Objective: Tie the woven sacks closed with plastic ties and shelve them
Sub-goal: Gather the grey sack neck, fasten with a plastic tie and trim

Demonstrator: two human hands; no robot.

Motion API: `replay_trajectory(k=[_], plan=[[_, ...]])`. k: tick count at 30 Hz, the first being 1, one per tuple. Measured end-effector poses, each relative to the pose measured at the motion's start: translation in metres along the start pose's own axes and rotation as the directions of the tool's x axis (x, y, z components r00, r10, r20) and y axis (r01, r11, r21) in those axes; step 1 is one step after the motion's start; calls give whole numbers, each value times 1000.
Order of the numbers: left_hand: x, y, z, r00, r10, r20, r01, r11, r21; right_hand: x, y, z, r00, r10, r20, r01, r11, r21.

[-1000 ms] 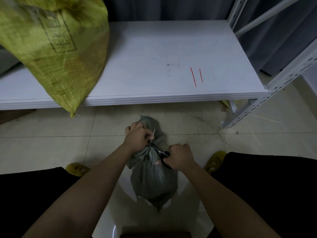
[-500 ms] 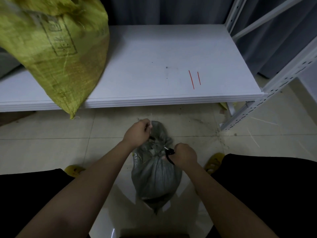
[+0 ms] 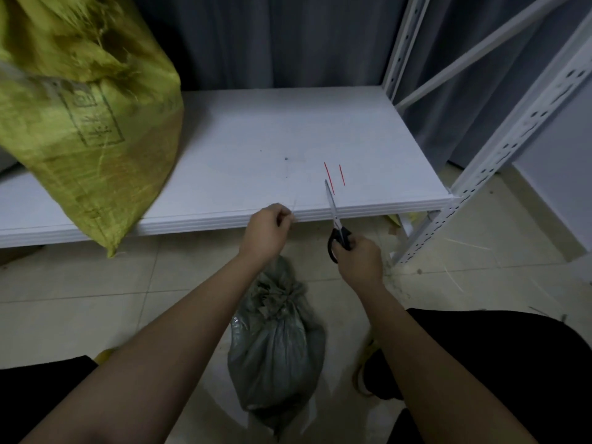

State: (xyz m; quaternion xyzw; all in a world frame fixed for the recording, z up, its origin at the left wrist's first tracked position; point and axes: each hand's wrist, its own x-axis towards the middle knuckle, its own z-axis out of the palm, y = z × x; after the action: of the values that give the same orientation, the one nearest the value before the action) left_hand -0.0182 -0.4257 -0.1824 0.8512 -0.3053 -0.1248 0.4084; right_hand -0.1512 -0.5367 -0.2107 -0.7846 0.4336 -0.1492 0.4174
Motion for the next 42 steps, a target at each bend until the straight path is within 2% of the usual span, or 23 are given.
replay_trajectory(k=[4, 8, 13, 17, 24, 28, 30, 33, 35, 37, 39, 42], plan=[[27, 23, 11, 1000, 6, -5, -6, 999, 35, 40, -8, -21, 996, -20, -87, 17, 999, -37], [59, 35, 25, 1000, -26, -4, 27, 992, 121, 83, -17, -45, 985, -88, -147, 60, 980, -188], [98, 36, 44, 997, -81, 3, 80, 986, 149, 132, -25, -65, 990, -79, -116, 20, 896, -444], [127, 33, 59, 989, -146, 26, 138, 972, 189, 168, -20, -68, 996, -30, -89, -25, 825, -564], [144, 37, 77, 980, -193, 54, 176, 960, 219, 185, -21, -61, 996, -90, -22, 41, 641, -766], [137, 43, 75, 977, -201, 65, 173, 938, 299, 180, -17, -55, 997, -74, -1, 48, 659, -751], [129, 43, 70, 985, -162, 61, 127, 918, 376, 174, -20, -57, 997, -75, 16, 62, 664, -745], [110, 39, 56, 996, -64, 68, 31, 914, 405, 163, -26, -61, 990, -136, 33, 111, 617, -779], [92, 34, 45, 997, 16, 76, -45, 913, 405, 151, -28, -57, 963, -268, 42, 190, 558, -808], [73, 27, 35, 995, 62, 80, -89, 909, 406, 136, -27, -42, 873, -482, 67, 322, 468, -823], [54, 13, 25, 993, 56, 102, -92, 910, 403, 115, -25, -27, 793, -604, 72, 456, 511, -729], [26, -15, 13, 990, 6, 142, -64, 911, 408, 74, -16, 8, 787, -592, 176, 588, 630, -507]])
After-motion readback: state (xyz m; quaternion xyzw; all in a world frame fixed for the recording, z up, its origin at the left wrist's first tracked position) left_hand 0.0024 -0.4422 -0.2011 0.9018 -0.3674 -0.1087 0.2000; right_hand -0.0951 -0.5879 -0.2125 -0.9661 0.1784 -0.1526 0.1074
